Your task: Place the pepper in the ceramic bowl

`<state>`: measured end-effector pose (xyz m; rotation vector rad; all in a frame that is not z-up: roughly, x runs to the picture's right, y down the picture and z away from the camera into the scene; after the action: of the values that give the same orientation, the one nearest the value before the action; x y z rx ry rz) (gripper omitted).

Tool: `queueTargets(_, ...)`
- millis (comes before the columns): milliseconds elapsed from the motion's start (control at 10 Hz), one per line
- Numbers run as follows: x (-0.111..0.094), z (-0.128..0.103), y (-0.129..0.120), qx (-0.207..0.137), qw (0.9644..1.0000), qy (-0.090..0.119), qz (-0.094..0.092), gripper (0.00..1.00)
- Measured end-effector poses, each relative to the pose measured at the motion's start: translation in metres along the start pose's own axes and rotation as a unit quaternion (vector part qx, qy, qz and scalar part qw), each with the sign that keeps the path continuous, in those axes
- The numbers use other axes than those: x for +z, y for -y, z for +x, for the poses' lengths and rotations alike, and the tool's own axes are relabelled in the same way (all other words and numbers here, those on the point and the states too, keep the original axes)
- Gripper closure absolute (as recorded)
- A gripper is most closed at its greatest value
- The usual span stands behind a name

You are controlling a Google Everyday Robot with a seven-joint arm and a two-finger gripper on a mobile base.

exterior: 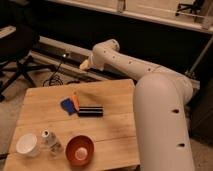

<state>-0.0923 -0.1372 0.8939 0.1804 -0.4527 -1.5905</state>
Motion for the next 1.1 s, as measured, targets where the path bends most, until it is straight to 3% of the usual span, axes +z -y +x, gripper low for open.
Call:
queueTargets(700,0.001,-0.002,0.0,-0.002,1.0,0.003,-0.002,0.2)
queueTargets(800,0.002,-0.008,0.002,-0.01,0.9998,0.012,-0.01,0.2)
queueTargets(900,0.009,-0.026,0.013,-0.028,0.9988,0.034,-0.02,0.2)
queueTargets(1100,0.024,-0.062,0.038,-0.065,0.9939,0.079,-0.041,0.2)
